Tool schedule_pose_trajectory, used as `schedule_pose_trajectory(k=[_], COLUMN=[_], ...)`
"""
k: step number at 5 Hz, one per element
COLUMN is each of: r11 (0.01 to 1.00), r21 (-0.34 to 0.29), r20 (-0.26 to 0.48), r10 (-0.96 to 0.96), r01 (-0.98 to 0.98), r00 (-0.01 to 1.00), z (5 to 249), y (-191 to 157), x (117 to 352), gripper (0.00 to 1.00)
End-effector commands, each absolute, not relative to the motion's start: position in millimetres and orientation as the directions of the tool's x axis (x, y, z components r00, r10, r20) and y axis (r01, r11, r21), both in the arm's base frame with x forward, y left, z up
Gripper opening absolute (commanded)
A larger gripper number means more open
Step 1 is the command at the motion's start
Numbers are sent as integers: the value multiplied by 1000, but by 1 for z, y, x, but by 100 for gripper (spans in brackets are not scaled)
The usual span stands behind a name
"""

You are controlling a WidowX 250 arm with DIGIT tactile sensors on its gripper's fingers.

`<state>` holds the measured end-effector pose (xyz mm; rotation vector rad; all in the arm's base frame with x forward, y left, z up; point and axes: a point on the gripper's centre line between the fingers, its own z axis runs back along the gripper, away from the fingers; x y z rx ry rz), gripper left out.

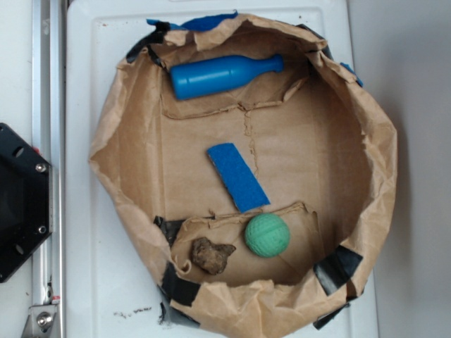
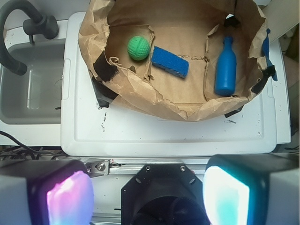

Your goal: Grab the rock.

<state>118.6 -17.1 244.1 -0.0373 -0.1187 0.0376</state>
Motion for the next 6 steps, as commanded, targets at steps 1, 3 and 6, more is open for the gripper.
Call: schedule_pose_trajectory(k=[1, 3, 6], r11=[999, 979, 687], r21=[-39, -20, -110], r20=[118, 113, -43], r10=[40, 205, 719], r01=[-35, -204, -719], r00=[992, 972, 694], z=[244, 227, 227], y=[-17, -7, 0], x=[119, 180, 212], gripper=[100, 100, 100])
